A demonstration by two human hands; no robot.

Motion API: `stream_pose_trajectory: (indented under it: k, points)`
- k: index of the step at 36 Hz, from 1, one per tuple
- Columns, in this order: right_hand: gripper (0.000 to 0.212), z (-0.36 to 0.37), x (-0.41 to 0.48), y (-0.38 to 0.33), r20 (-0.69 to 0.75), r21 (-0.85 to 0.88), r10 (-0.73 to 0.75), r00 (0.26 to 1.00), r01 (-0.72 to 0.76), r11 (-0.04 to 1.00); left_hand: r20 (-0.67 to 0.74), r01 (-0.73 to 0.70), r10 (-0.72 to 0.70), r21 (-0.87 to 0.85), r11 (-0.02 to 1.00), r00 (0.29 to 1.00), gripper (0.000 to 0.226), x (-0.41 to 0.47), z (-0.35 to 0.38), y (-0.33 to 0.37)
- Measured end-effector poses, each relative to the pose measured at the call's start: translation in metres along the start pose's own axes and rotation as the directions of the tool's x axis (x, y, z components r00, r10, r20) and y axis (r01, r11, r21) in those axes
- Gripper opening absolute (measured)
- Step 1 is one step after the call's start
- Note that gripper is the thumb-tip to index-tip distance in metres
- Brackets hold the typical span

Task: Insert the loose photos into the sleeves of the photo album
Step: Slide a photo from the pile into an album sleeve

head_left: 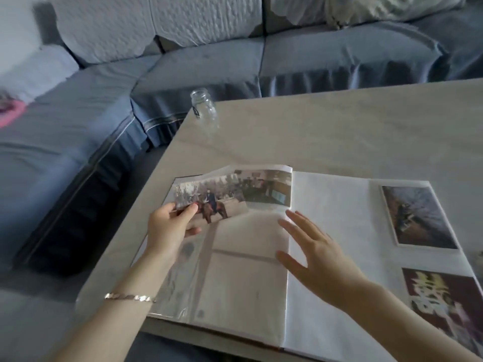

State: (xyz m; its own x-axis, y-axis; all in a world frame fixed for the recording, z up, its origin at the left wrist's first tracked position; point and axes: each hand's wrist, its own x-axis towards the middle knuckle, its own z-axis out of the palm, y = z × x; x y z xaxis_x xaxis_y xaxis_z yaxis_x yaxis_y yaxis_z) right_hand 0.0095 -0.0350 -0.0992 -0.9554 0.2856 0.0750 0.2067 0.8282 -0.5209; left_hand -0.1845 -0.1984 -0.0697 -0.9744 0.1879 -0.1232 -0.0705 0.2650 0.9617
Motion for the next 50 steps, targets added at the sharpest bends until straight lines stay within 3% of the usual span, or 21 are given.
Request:
stream_pose_trajectory:
  k: [1,3,6,9,16,21,25,28,32,35,37,40,45,50]
  points:
    - [0.077,0.006,0.002,0.001,0.013,-0.018,-0.013,1.0,0.013,1.0,-0.011,-0.005,0.005,0.018,1.0,1.0,0.005,0.003,-0.006,-0.004]
    - [0.095,0.016,0.006,0.0,0.028,-0.024,0.003,1.0,-0.003,1.0,-0.05,-0.016,0.019,0.068,0.998,0.999,0.021,0.01,-0.019,-0.012]
    - [0.079,0.024,0.006,-0.001,-0.036,-0.059,0.012,0.999,-0.014,0.998,-0.1,-0.05,0.06,0.092,0.995,0.993,0.044,0.015,-0.029,-0.02]
    - [0.069,0.026,0.005,-0.001,-0.074,-0.107,0.018,0.997,-0.026,0.994,-0.138,-0.104,0.118,0.11,0.988,0.983,0.048,0.014,-0.031,-0.024]
    - [0.069,0.029,0.004,0.001,-0.092,-0.116,0.009,0.996,-0.019,0.993,-0.173,-0.187,0.215,0.169,0.968,0.961,0.035,0.01,-0.034,-0.023]
    - [0.071,0.027,0.003,0.0,-0.087,-0.081,0.026,0.996,-0.033,0.996,-0.065,-0.18,0.197,0.206,0.962,0.978,0.022,0.005,-0.035,-0.025]
    - [0.074,0.025,0.005,-0.002,-0.061,-0.095,0.03,0.998,-0.035,0.995,0.02,-0.134,0.133,0.248,0.959,0.991,0.042,0.005,-0.036,-0.028]
    - [0.087,0.024,0.005,0.0,-0.026,-0.027,0.034,0.999,-0.035,0.999,0.058,-0.117,0.105,0.266,0.957,0.993,0.047,0.004,-0.036,-0.028]
    - [0.087,0.026,0.005,0.002,-0.055,-0.018,0.024,0.998,-0.025,1.0,-0.015,-0.189,0.202,0.29,0.938,0.979,0.02,0.003,-0.046,-0.022]
    - [0.089,0.028,0.005,0.003,-0.048,-0.005,0.015,0.999,-0.016,1.0,-0.097,-0.205,0.236,0.254,0.945,0.967,0.018,0.006,-0.052,-0.019]
    - [0.092,0.027,0.005,0.003,-0.017,0.016,0.034,0.999,-0.034,0.999,-0.095,-0.202,0.232,0.25,0.947,0.968,0.021,0.005,-0.052,-0.018]
    - [0.088,0.027,0.006,0.001,-0.08,-0.012,0.003,0.997,-0.004,1.0,-0.04,-0.202,0.218,0.254,0.946,0.975,0.019,0.003,-0.05,-0.019]
    - [0.105,0.025,0.005,0.002,0.013,0.01,0.058,0.998,-0.058,0.998,-0.013,-0.099,0.104,0.198,0.975,0.995,0.019,0.002,-0.051,-0.017]
    - [0.1,0.025,0.005,0.003,0.026,0.022,0.056,0.998,-0.056,0.998,0.031,0.071,-0.074,0.068,0.995,0.997,0.051,0.006,-0.057,-0.02]
